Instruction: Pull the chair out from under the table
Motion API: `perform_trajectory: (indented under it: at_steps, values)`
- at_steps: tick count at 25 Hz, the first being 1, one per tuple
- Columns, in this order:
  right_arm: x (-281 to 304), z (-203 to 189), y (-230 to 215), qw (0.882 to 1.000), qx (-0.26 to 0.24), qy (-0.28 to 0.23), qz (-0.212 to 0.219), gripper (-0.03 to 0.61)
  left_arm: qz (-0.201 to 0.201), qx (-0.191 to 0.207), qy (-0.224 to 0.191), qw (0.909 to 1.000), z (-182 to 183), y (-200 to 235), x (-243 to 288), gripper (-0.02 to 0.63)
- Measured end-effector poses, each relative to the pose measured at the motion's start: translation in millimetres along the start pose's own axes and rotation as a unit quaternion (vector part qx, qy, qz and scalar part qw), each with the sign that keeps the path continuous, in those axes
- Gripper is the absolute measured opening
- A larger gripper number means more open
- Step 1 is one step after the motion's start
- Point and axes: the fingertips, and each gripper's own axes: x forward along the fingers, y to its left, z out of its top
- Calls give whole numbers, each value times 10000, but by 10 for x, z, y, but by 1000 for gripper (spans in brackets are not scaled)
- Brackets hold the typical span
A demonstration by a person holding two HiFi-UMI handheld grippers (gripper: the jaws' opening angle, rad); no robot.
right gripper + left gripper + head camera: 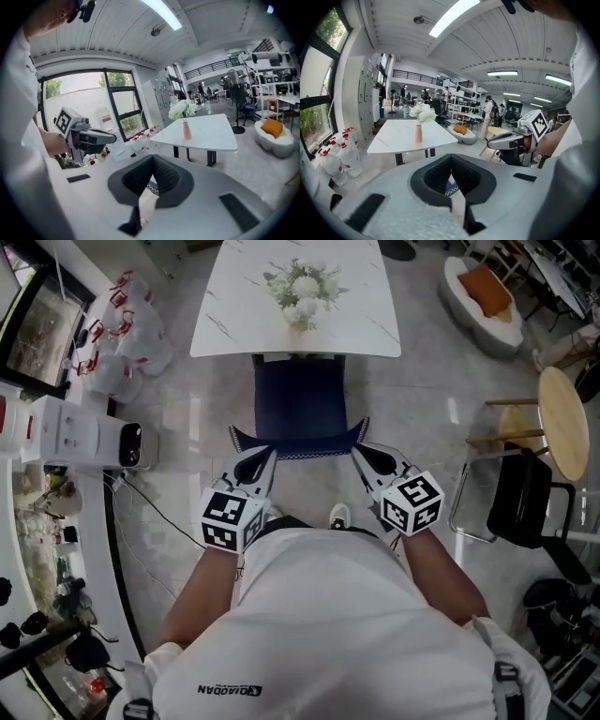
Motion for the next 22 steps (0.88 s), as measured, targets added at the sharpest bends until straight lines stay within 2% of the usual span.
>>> perform_trajectory:
  at_steps: [9,22]
  values:
    - [172,232,149,9999,-110,-128,-37,5,49,-2,-225,9997,153,248,-122,9]
    - [247,302,270,9995,-203,-141,-170,6,3,-35,-287,9996,78,401,-259,9]
